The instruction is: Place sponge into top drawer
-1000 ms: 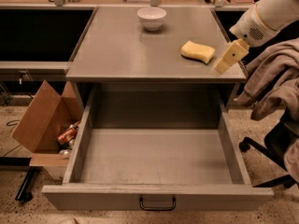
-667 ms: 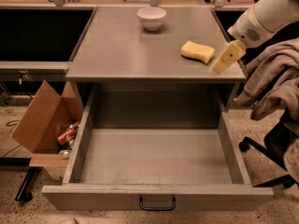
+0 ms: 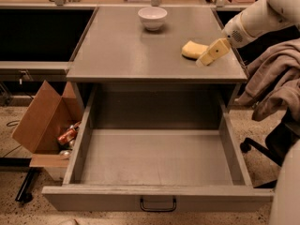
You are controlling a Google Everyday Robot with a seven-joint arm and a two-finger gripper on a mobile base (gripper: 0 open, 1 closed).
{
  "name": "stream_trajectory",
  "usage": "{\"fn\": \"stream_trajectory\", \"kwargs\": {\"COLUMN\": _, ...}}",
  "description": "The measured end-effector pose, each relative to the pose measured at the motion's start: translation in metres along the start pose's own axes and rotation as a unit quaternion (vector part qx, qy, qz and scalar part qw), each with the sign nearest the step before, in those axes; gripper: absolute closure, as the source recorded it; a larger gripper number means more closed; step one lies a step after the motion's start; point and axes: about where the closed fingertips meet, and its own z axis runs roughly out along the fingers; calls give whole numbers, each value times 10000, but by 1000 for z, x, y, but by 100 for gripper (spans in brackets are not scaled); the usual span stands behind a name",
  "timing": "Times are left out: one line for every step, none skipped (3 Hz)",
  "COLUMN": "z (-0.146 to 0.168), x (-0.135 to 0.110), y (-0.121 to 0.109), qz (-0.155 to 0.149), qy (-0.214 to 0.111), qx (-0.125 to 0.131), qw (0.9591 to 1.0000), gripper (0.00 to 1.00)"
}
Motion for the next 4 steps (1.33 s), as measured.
{"fn": "stream_trajectory", "kwargs": {"z": 26, "x": -4, "y": -17, "qz": 322, "qy": -162, "qx": 27, "qw": 9993, "gripper": 0}}
{"fn": "stream_trajectory", "kwargs": {"z": 46, "x": -4, "y": -23, "qz": 536, "qy": -226, "qx": -59, "qw": 9983, "gripper": 0}}
{"fn": "stream_trajectory", "kwargs": {"z": 70, "x": -1, "y": -33, "qz": 871, "qy": -305, "qx": -132, "qw": 9956, "gripper": 4}}
{"fn": "stream_trajectory", "kwargs": {"z": 80, "x": 0, "y": -38, "qz": 1040, "qy": -364, "qx": -125, "qw": 9938, "gripper": 27}}
